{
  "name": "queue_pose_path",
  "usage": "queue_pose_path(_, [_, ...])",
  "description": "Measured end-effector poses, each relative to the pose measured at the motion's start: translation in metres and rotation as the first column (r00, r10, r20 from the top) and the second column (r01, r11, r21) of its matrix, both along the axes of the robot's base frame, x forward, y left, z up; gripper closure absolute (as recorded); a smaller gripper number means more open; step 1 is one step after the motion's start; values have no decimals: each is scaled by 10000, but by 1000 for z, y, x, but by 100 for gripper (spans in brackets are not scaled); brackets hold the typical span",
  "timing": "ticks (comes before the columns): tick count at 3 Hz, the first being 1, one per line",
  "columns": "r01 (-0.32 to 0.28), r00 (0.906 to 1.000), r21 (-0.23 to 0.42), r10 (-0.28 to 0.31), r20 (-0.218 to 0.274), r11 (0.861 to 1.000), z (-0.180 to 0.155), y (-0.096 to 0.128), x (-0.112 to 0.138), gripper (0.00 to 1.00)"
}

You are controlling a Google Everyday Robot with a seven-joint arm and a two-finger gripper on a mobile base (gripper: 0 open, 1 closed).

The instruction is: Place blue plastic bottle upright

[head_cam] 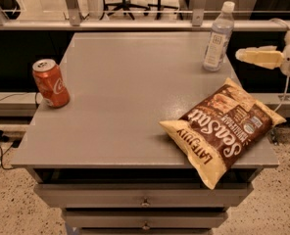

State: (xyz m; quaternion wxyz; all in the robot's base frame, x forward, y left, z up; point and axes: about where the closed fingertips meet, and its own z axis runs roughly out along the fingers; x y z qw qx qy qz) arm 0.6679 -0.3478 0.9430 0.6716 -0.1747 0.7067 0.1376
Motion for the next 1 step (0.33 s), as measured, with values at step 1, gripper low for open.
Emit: queue_pose_path(1, [203,9997,-401,-199,114,9990,26,-2,-9,0])
